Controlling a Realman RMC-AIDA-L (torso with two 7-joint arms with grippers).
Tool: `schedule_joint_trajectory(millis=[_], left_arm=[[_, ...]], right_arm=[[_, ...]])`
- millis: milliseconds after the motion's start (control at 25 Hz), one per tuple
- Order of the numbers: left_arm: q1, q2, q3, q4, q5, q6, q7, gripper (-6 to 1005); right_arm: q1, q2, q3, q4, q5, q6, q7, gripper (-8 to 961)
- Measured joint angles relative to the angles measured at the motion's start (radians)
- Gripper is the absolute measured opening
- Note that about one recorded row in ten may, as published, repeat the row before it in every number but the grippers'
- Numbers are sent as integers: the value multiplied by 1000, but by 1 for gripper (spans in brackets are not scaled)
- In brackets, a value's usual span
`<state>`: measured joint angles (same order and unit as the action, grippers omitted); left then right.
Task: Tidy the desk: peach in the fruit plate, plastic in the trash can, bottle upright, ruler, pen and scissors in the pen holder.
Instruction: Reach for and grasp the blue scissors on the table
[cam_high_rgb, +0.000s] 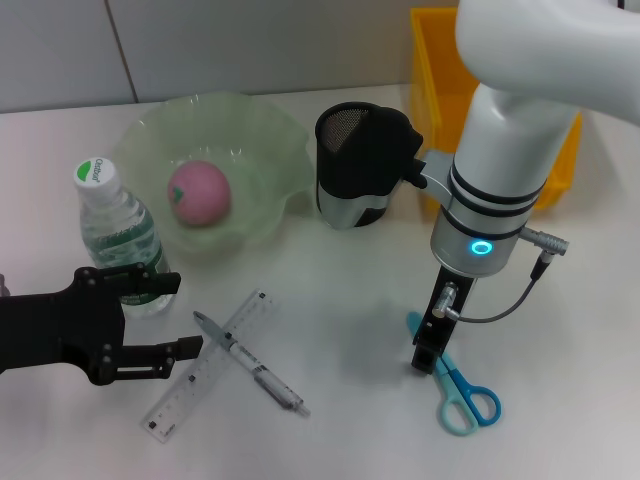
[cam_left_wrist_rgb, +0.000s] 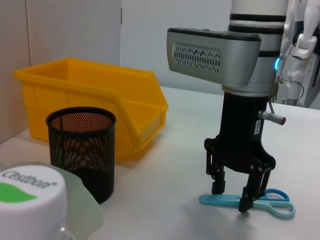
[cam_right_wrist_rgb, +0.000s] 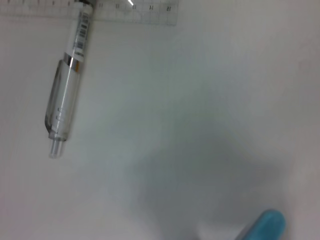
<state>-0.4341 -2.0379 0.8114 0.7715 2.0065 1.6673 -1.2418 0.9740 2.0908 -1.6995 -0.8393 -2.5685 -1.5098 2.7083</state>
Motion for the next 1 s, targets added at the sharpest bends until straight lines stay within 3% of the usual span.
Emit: schedule_joint_trajectory(millis=[1000], left_arm=[[-2,1,0,1,0,0,1,783]], right_arm=[[5,0,-2,-3,-3,-7,0,403]])
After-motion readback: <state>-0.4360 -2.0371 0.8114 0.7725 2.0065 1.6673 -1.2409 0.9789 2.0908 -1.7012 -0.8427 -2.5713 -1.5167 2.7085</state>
